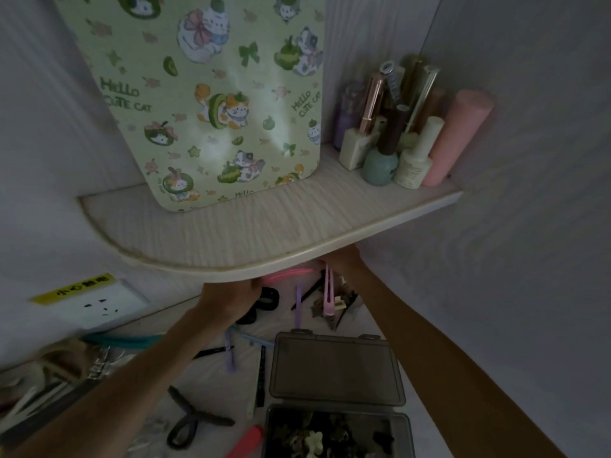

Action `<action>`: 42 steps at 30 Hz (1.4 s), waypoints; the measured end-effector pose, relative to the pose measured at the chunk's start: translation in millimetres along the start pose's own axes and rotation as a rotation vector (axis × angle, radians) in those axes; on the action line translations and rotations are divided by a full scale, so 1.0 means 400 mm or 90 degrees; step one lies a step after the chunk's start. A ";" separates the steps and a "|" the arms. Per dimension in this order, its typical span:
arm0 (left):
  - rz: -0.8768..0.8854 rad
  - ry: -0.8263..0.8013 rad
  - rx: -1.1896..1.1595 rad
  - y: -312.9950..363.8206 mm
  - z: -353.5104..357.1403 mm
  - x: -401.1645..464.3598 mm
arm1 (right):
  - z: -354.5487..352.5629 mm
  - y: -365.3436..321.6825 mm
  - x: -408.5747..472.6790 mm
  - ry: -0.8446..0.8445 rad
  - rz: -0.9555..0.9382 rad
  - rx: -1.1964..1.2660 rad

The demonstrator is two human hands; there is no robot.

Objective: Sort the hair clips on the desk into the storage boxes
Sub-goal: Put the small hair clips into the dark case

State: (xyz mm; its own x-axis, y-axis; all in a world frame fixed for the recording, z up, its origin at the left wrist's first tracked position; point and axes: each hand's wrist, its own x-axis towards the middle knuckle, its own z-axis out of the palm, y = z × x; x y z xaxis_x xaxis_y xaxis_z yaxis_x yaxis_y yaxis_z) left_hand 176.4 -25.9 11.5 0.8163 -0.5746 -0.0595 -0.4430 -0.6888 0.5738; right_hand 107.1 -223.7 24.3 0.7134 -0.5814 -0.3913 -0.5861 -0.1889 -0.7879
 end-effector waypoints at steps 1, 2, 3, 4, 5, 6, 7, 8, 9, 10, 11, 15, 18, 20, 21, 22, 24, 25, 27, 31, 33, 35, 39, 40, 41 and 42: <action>0.008 -0.001 -0.014 0.007 0.009 0.008 | 0.000 -0.005 -0.002 0.012 0.017 0.076; 0.016 -0.008 -0.009 0.013 0.022 0.017 | -0.002 -0.006 0.000 0.030 0.053 0.160; 0.022 -0.014 -0.016 0.025 0.031 0.024 | -0.008 -0.004 0.001 0.053 0.096 0.237; 0.036 -0.016 -0.003 0.041 0.040 0.031 | -0.018 0.006 0.004 0.074 0.134 0.313; 0.063 -0.021 0.023 0.055 0.053 0.040 | -0.029 0.015 0.003 0.082 0.164 0.389; 0.098 -0.040 0.046 0.078 0.063 0.045 | -0.041 0.025 -0.005 0.083 0.186 0.465; 0.139 -0.078 0.054 0.097 0.077 0.050 | -0.051 0.034 -0.018 0.072 0.207 0.515; 0.186 -0.122 0.062 0.114 0.089 0.052 | -0.056 0.048 -0.029 0.062 0.223 0.538; 0.234 -0.162 0.076 0.122 0.112 0.056 | -0.058 0.065 -0.040 0.054 0.235 0.527; 0.264 -0.198 0.106 0.127 0.131 0.052 | -0.056 0.083 -0.049 0.046 0.238 0.490; 0.281 -0.217 0.139 0.131 0.147 0.041 | -0.052 0.097 -0.058 0.042 0.234 0.442; 0.265 -0.201 0.121 0.125 0.175 0.002 | -0.046 0.142 -0.083 0.061 0.191 0.247; 0.269 -0.127 0.140 0.135 0.168 -0.007 | -0.052 0.167 -0.112 0.097 0.140 0.254; 0.266 -0.106 0.169 0.142 0.165 -0.010 | -0.045 0.186 -0.129 0.107 0.116 0.251; 0.248 -0.088 0.161 0.146 0.165 -0.005 | -0.039 0.191 -0.137 0.106 0.118 0.235; 0.224 -0.067 0.129 0.153 0.168 0.003 | -0.035 0.199 -0.139 0.107 0.122 0.213; 0.174 -0.050 0.059 0.171 0.171 0.029 | -0.031 0.202 -0.145 0.131 0.091 0.121; 0.161 -0.074 0.056 0.171 0.180 0.049 | -0.029 0.202 -0.150 0.156 0.052 0.055; 0.149 -0.170 0.104 0.166 0.198 0.088 | -0.023 0.198 -0.151 0.206 -0.058 -0.131; 0.156 -0.196 0.126 0.144 0.221 0.105 | -0.018 0.175 -0.125 0.117 -0.179 -0.320; 0.151 -0.186 0.101 0.143 0.209 0.088 | -0.018 0.155 -0.109 -0.037 -0.164 -0.345; 0.155 -0.199 0.089 0.131 0.199 0.072 | -0.014 0.145 -0.097 -0.122 -0.132 -0.370; 0.163 -0.313 0.075 0.110 0.173 0.055 | -0.004 0.166 -0.079 -0.160 -0.115 -0.407; 0.162 -0.352 0.068 0.110 0.164 0.050 | -0.002 0.173 -0.077 -0.159 -0.132 -0.401; 0.161 -0.379 0.060 0.111 0.156 0.043 | 0.001 0.179 -0.076 -0.152 -0.148 -0.384; 0.165 -0.385 0.054 0.113 0.148 0.038 | 0.002 0.180 -0.077 -0.136 -0.163 -0.366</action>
State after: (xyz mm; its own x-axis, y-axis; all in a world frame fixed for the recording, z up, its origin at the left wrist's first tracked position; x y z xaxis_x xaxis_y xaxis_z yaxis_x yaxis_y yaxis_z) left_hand 146.8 -92.0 -11.8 0.3387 -0.8561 -0.3903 -0.6447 -0.5133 0.5664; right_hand 43.0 -218.7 -20.8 0.8830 -0.3033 -0.3582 -0.4575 -0.7267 -0.5124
